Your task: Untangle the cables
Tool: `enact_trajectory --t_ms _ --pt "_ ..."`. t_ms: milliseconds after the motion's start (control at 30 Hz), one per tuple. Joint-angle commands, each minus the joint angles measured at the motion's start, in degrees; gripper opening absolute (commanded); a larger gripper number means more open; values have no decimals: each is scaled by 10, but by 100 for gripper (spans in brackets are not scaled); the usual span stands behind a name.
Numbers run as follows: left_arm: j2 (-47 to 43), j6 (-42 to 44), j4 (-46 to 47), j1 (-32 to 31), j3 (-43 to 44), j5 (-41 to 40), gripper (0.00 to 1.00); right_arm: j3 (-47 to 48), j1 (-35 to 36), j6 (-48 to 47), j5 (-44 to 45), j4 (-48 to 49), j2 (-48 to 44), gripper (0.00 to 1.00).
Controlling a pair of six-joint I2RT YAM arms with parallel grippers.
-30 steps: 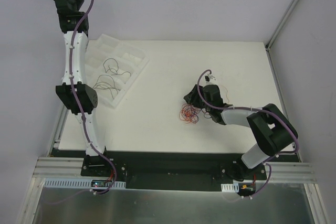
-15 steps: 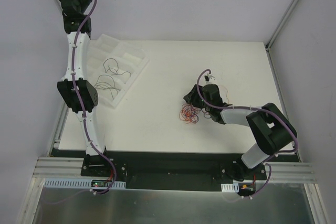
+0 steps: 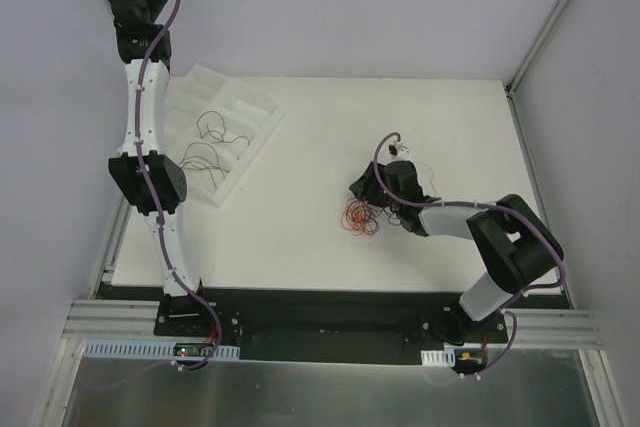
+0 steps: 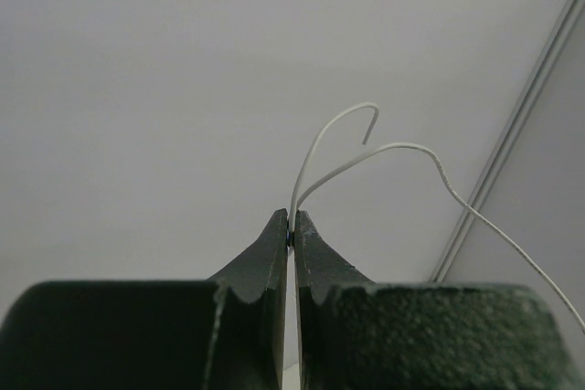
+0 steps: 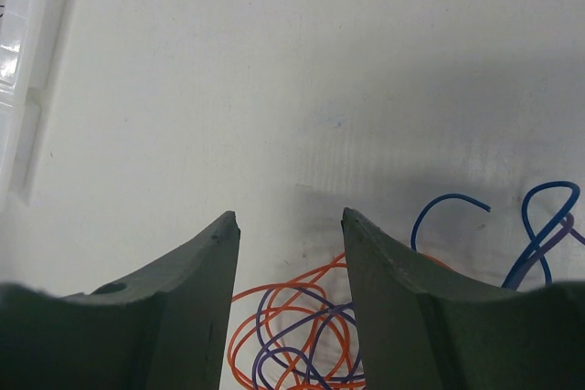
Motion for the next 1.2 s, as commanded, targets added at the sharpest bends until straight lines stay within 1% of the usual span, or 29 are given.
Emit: enact_trajectory --t_ms 0,367,467,667,733,833,933,1033,1167 --pt "-49 -12 46 5 2 15 0 21 4 -6 7 12 2 52" --pt "-14 -31 48 7 -2 17 0 20 4 -6 7 12 1 52" --pt "-16 -29 52 9 -27 25 0 20 3 -6 7 12 1 52" --pt "-19 -16 61 8 -109 50 0 20 3 -7 6 12 1 52" --pt "-25 24 43 8 -135 49 0 20 3 -6 6 12 1 52" --pt "-22 116 -31 9 -148 36 0 20 3 -6 5 12 1 52" --pt "-12 162 -76 8 -150 30 0 20 4 -6 7 12 1 52" --pt "-16 193 -84 5 -172 -2 0 20 3 -6 7 12 3 52" --pt "-15 281 -138 -19 -176 -26 0 21 3 -6 5 12 2 52"
